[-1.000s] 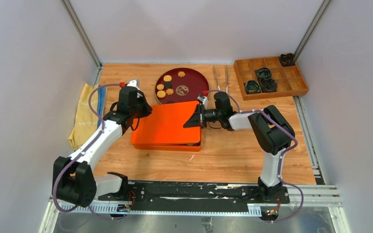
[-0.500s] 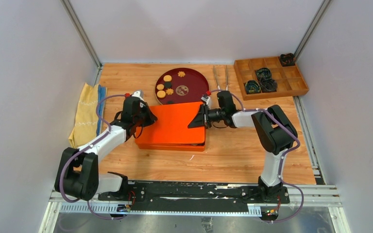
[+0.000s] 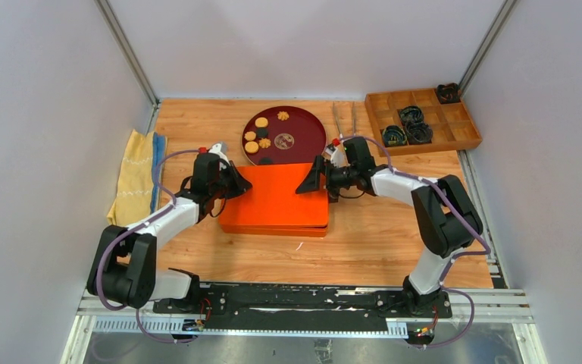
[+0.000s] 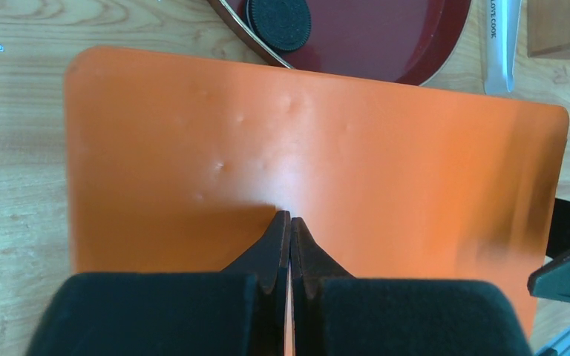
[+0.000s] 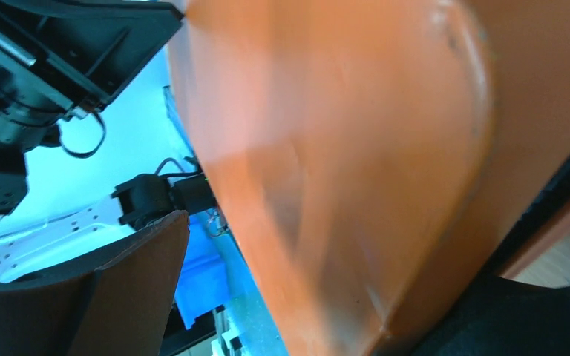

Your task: Pack the cookies

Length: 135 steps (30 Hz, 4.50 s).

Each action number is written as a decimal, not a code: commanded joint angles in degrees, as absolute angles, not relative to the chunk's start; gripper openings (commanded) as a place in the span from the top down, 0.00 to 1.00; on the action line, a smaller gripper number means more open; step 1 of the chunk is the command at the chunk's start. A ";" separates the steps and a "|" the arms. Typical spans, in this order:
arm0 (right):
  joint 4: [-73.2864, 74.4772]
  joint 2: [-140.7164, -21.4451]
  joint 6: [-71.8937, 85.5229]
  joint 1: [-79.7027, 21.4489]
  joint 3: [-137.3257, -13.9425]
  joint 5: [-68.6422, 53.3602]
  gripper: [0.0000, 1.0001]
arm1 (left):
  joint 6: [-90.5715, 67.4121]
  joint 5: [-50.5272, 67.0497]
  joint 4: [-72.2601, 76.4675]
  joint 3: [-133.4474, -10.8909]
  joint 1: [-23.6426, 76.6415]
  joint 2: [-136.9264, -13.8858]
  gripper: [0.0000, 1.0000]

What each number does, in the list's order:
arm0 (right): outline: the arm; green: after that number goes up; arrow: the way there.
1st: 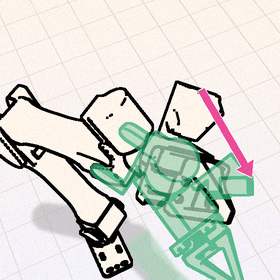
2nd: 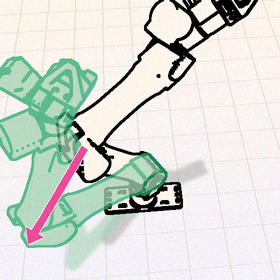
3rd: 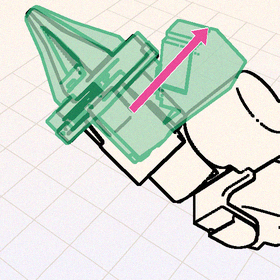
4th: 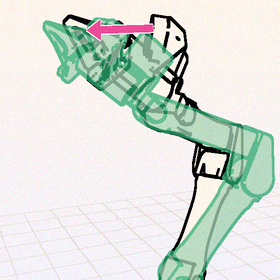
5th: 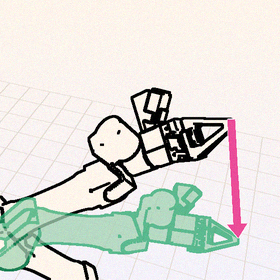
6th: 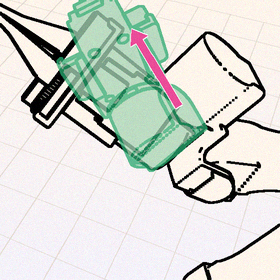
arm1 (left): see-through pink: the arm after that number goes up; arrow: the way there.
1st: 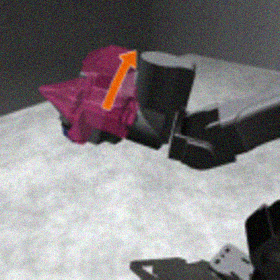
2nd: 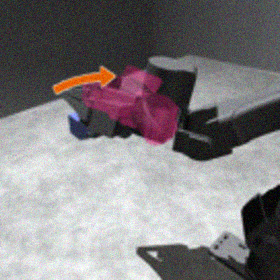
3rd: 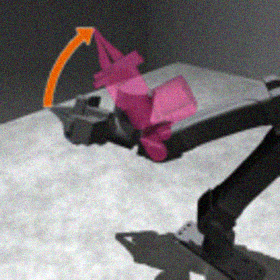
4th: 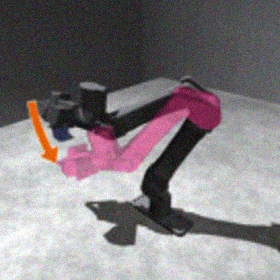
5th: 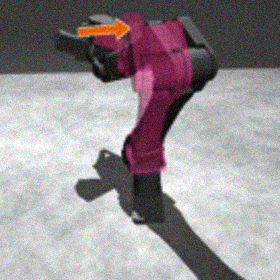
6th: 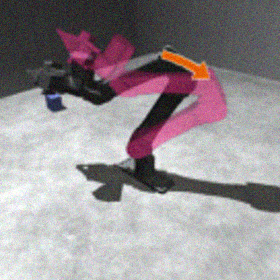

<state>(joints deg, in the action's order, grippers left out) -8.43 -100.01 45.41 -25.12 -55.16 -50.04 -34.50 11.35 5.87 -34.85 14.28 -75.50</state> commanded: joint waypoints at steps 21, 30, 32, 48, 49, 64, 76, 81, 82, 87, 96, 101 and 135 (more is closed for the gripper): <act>23.83 -90.35 31.40 -23.03 -65.93 -31.87 0.17 | -36.66 16.22 7.24 -31.55 14.15 -82.33 1.00; 34.41 -88.91 26.07 -22.74 -70.90 -20.66 0.15 | -36.64 16.69 7.60 -31.75 14.15 -82.99 1.00; 35.76 -88.51 25.55 -22.63 -71.75 -18.46 0.15 | -36.93 17.30 8.09 -31.74 14.15 -83.47 1.00; 43.23 -86.21 26.95 -22.67 -71.51 2.37 0.37 | -40.85 22.93 11.49 -32.24 13.86 -80.63 1.00; 43.24 -86.63 27.15 -22.62 -71.06 3.28 0.43 | -41.24 22.67 9.97 -33.13 13.72 -78.26 1.00; 41.62 -94.47 26.85 -22.13 -68.55 8.23 1.00 | -33.49 -12.60 -31.33 -49.24 12.14 -65.77 1.00; 33.17 -99.42 24.85 -20.61 -64.19 -6.55 1.00 | -35.53 -3.20 -17.50 -41.46 12.28 -80.80 1.00; 29.12 -99.07 24.19 -21.03 -63.22 -16.81 1.00 | -37.25 1.78 -12.91 -41.33 13.29 -82.26 1.00; 28.80 -98.85 24.10 -21.01 -63.22 -18.63 1.00 | -37.65 2.84 -12.38 -41.79 13.76 -82.47 1.00; 26.37 -97.35 24.98 -21.81 -63.11 -26.57 1.00 | -40.16 6.71 -9.94 -44.24 17.53 -83.99 1.00; 25.87 -96.65 25.74 -22.13 -63.53 -29.58 1.00 | -40.59 8.16 -11.66 -45.22 19.16 -84.77 1.00; 27.78 -97.02 26.84 -22.10 -63.35 -23.38 1.00 | -38.74 -3.84 -19.27 -46.68 19.16 -82.19 1.00; 37.75 -83.24 20.24 -19.68 -70.00 1.10 1.00 | -36.51 15.22 -2.49 -41.25 19.16 -88.91 1.00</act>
